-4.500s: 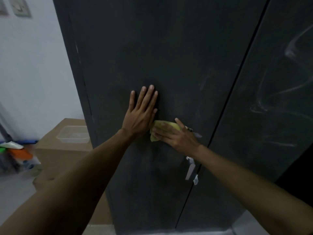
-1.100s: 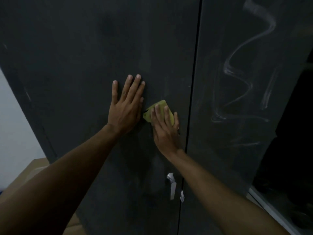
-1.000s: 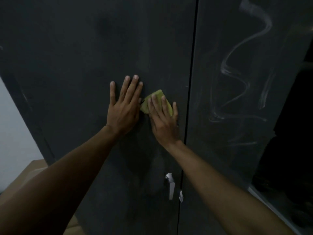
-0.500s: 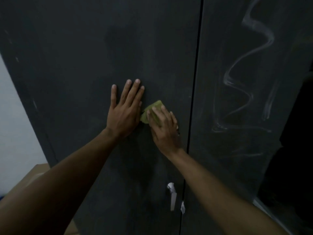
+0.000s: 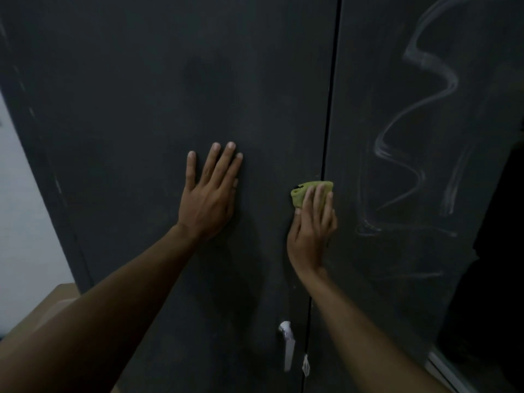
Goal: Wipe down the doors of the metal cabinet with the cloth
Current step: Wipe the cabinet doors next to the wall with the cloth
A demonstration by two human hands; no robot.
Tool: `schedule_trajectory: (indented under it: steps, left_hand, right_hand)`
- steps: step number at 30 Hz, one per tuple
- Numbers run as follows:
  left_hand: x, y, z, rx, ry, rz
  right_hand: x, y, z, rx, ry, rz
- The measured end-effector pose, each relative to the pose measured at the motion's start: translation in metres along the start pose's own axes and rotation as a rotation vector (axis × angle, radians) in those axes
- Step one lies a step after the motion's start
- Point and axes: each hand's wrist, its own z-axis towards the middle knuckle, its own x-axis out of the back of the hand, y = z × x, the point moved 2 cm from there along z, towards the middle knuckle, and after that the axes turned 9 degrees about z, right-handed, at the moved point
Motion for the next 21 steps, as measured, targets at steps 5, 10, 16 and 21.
schedule_trajectory:
  steps: [5, 10, 16, 21]
  left_hand:
    - [0.000, -0.001, 0.005, 0.020, -0.005, 0.010]
    - [0.001, -0.002, 0.006, 0.029, 0.003, 0.014]
    - [-0.001, 0.000, 0.007, 0.034, 0.013, 0.049]
    - [-0.003, 0.003, 0.009, 0.105, -0.015, 0.034]
  right_hand:
    - [-0.004, -0.025, 0.039, 0.161, -0.008, 0.019]
    - [-0.006, -0.046, 0.045, 0.500, -0.103, -0.069]
    - [-0.004, -0.061, 0.079, 0.520, -0.082, -0.055]
    - [-0.006, -0.068, 0.104, 0.621, -0.101, -0.084]
